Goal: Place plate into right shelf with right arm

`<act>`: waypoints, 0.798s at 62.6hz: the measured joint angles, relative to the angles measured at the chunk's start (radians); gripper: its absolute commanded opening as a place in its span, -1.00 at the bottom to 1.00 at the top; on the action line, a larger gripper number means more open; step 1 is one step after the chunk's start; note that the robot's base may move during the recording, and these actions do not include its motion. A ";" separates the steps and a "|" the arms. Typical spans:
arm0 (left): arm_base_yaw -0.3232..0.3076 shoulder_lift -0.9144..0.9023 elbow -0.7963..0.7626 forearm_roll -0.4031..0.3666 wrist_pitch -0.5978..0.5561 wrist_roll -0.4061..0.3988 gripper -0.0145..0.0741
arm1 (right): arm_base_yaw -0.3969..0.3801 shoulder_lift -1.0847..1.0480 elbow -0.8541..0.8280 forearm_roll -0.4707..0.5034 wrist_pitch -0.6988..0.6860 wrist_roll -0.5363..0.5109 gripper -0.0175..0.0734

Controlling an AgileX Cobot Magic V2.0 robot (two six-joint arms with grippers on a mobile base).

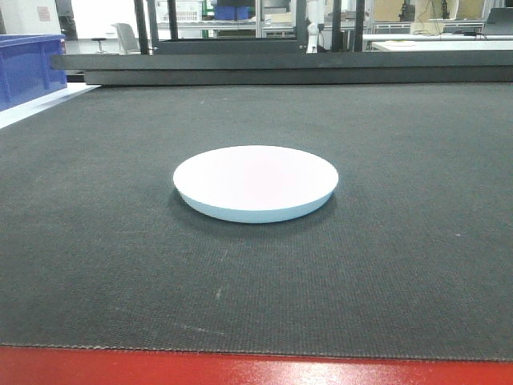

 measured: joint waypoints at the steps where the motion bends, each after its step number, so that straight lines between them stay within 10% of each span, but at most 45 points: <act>1: 0.000 0.000 0.000 0.000 0.000 0.000 -0.78 | 0.000 0.000 0.000 0.000 0.000 0.000 -0.49; 50: 0.000 0.000 0.000 0.000 0.000 0.000 -0.78 | 0.000 0.000 0.005 0.000 -0.046 0.000 -0.49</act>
